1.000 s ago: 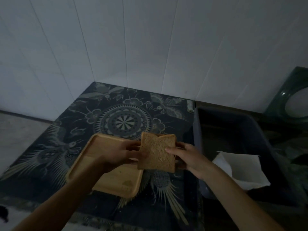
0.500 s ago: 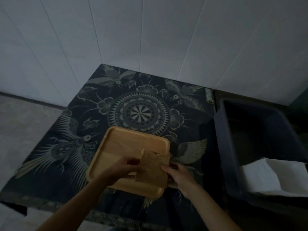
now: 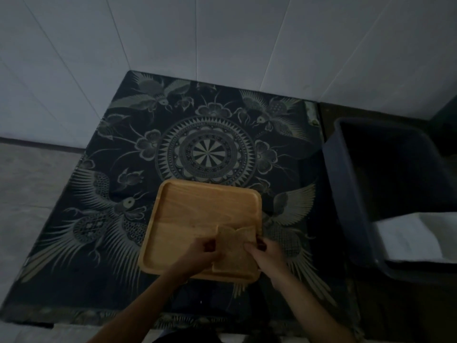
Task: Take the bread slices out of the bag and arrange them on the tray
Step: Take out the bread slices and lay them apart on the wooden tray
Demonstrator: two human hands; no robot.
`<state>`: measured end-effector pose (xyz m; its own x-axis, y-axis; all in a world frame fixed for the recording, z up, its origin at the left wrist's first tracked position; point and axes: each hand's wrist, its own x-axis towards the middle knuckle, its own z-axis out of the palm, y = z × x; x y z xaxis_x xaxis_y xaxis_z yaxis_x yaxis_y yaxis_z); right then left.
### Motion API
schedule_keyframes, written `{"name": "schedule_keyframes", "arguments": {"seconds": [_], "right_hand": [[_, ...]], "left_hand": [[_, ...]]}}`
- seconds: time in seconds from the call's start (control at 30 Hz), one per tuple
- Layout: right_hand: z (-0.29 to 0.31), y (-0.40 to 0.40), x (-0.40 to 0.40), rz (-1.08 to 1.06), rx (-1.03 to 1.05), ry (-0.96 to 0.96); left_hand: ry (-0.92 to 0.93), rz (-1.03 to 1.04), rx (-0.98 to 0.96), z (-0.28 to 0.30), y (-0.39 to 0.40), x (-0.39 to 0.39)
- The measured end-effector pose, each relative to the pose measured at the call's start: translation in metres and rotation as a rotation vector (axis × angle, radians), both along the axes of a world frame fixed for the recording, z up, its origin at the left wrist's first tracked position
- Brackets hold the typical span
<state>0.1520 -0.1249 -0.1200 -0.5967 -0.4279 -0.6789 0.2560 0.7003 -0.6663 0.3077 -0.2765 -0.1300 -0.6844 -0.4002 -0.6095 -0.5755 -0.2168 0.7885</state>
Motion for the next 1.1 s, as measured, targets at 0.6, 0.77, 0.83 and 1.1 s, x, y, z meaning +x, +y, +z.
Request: {"name": "schedule_keyframes", "arguments": {"seconds": [0.6, 0.77, 0.83, 1.1], "right_hand": [[0.011, 0.024, -0.005, 0.056, -0.060, 0.086], [0.005, 0.023, -0.007, 0.043, -0.083, 0.005], [0.005, 0.024, -0.009, 0.027, -0.084, -0.031], [0.008, 0.023, -0.019, -0.017, -0.132, -0.193]], "left_hand": [[-0.083, 0.104, -0.001, 0.018, 0.006, 0.002], [-0.073, 0.164, 0.046, 0.023, 0.011, 0.000], [-0.063, 0.190, 0.035, 0.023, 0.014, 0.000], [-0.060, 0.323, -0.011, 0.023, 0.028, 0.002]]}}
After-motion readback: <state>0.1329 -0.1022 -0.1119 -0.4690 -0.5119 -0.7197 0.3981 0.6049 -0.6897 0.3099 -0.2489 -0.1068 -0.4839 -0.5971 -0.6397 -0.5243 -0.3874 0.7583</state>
